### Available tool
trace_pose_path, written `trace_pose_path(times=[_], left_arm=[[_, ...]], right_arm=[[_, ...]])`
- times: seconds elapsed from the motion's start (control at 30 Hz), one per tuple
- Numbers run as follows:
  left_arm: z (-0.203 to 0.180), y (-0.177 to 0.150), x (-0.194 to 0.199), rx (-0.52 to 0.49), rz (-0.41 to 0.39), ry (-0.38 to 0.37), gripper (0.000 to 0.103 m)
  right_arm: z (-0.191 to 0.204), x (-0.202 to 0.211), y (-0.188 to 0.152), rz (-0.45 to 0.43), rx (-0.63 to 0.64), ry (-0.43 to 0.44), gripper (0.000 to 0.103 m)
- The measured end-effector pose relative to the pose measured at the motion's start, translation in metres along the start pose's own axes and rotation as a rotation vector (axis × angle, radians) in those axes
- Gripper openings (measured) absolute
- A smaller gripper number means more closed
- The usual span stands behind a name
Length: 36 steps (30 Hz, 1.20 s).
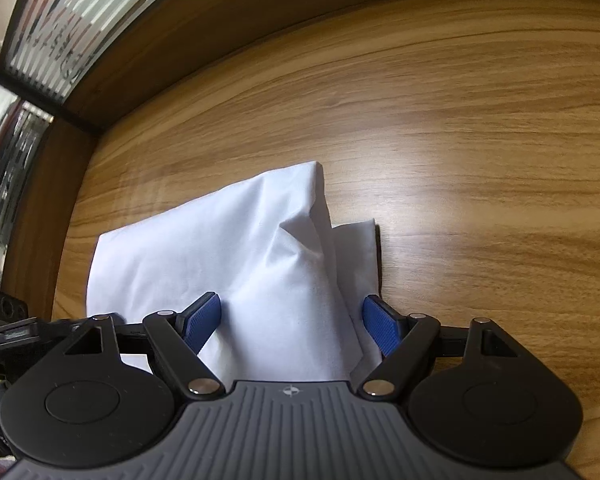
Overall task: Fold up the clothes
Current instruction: 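Lift the folded shirt with both tools and carry it to the cardboard box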
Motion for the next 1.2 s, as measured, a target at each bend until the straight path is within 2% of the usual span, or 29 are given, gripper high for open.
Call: trace_pose_path(times=[0.13, 0.2, 0.33, 0.43, 0.7, 0.87, 0.93, 0.97, 1.03, 1.13, 1.2], left_arm=[[-0.014, 0.006, -0.004, -0.082, 0.018, 0.063, 0.057], [-0.019, 0.012, -0.008, -0.111, 0.033, 0.091, 0.055], [-0.028, 0.024, -0.016, -0.179, 0.078, 0.141, 0.055], [-0.031, 0.031, -0.024, -0.216, 0.123, 0.167, 0.058], [-0.029, 0.039, -0.029, -0.237, 0.156, 0.171, 0.061], [-0.031, 0.038, -0.028, -0.239, 0.152, 0.168, 0.060], [-0.035, 0.037, -0.028, -0.248, 0.148, 0.167, 0.054], [-0.038, 0.036, -0.028, -0.253, 0.146, 0.167, 0.052], [-0.046, 0.034, -0.027, -0.283, 0.143, 0.178, 0.047], [-0.060, 0.032, -0.024, -0.322, 0.140, 0.184, 0.042], [-0.071, 0.029, -0.023, -0.349, 0.143, 0.165, 0.041]], right_arm=[[0.006, 0.005, -0.005, -0.013, 0.020, -0.014, 0.084], [0.008, 0.007, -0.010, -0.013, 0.038, -0.027, 0.089], [0.007, 0.010, -0.017, -0.023, 0.054, -0.058, 0.098], [0.004, 0.007, -0.016, -0.030, 0.028, -0.055, 0.100], [-0.005, -0.012, -0.008, -0.007, -0.057, -0.002, 0.100], [-0.001, -0.008, -0.009, -0.036, -0.082, 0.016, 0.090], [0.001, -0.003, -0.010, -0.056, -0.089, 0.015, 0.074], [0.002, -0.001, -0.011, -0.066, -0.093, 0.014, 0.072], [0.004, 0.003, -0.012, -0.086, -0.100, 0.013, 0.059], [0.007, 0.010, -0.015, -0.116, -0.111, 0.012, 0.047], [0.009, 0.015, -0.016, -0.137, -0.119, 0.011, 0.044]])
Point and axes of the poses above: each gripper's, at about its wrist camera, not at the fingertips, and x roughly against the way its jaws point, z to its left, y to its top, the point moved 4 cm from there along -x, roughly the way its jaws point, and after that the axes turned 3 degrees about -y, right-handed, at the moved point
